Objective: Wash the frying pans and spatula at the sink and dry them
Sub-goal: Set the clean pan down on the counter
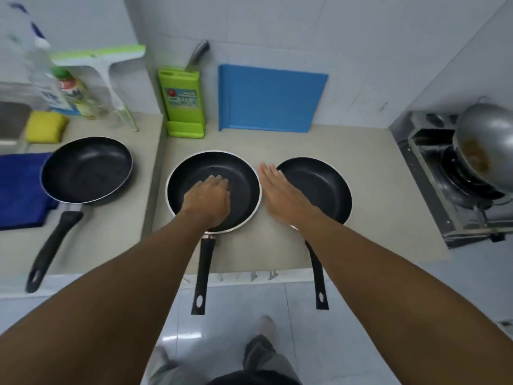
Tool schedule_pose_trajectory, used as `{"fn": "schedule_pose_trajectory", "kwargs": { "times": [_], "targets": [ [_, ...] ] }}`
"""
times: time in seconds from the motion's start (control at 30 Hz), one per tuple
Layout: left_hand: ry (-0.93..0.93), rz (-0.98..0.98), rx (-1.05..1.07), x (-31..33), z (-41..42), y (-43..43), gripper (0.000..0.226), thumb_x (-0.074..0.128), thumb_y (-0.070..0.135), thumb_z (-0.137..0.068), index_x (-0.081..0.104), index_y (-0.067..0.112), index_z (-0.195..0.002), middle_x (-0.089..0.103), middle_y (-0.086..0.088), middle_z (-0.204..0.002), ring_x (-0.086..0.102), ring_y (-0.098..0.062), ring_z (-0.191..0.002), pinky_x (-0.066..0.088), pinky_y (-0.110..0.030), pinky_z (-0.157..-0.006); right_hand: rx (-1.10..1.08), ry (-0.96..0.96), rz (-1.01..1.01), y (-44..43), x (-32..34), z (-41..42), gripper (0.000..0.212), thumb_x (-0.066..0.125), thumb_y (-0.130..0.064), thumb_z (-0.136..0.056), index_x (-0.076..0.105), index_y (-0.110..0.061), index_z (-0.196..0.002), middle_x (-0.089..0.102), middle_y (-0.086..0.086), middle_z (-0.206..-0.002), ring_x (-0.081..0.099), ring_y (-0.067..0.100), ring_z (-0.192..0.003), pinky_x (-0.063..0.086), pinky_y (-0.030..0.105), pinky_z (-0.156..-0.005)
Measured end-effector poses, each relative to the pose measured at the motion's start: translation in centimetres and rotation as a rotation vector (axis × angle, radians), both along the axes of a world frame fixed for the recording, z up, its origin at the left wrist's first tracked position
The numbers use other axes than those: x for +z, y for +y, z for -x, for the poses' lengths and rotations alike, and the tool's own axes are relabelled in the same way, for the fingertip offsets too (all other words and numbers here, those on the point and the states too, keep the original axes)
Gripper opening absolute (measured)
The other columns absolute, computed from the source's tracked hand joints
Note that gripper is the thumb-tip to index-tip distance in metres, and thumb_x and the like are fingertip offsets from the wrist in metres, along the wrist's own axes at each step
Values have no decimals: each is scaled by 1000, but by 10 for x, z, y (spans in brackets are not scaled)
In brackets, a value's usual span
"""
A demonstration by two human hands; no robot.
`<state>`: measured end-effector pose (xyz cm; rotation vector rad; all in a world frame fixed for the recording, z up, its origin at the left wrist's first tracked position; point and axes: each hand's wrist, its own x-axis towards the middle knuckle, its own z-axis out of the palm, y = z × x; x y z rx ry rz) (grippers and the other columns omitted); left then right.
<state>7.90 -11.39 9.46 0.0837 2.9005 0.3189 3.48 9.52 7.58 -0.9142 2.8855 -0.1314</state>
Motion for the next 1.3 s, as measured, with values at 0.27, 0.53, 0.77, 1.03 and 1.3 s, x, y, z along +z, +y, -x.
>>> {"fn": "schedule_pose_trajectory", "kwargs": {
  "times": [0.27,0.53,0.77,1.03,1.3],
  "targets": [
    [42,23,72,39,-46,-193,38,36,26,-106,54,7,-133,57,-18,-141,53,-40,-130,41,-49,-107,-14,-57,-20,-197,27,-38,63,31,-16,-105,2,-4,-160,-1,11,-169,-1,27,-156,8,41,-126],
    [0,61,157,44,-80,-341,54,27,29,-112,26,6,-160,21,-13,-171,18,-28,-158,21,-45,-125,66,-129,86,-376,27,-59,62,31,-12,-106,1,1,-159,-7,16,-168,-8,28,-156,1,38,-126],
    [-61,44,229,27,-62,-449,55,25,28,-112,20,6,-162,20,-12,-171,24,-29,-156,23,-43,-124,154,-211,114,-495,6,-37,71,39,-5,-101,-1,-3,-160,-9,11,-169,-11,23,-156,5,39,-127],
    [-152,-23,350,-5,-48,-573,57,34,23,-110,21,6,-163,20,-12,-171,29,-33,-153,29,-45,-121,173,-310,140,-605,-24,-4,79,40,5,-97,-8,-6,-160,-19,6,-167,-20,22,-154,3,39,-127],
    [-221,-107,481,-30,-47,-692,50,44,13,-103,37,10,-152,36,-9,-162,48,-36,-138,42,-49,-107,208,-386,131,-710,-34,13,83,39,13,-93,-3,-10,-161,-13,2,-168,-14,16,-154,3,35,-127]
  ]
}}
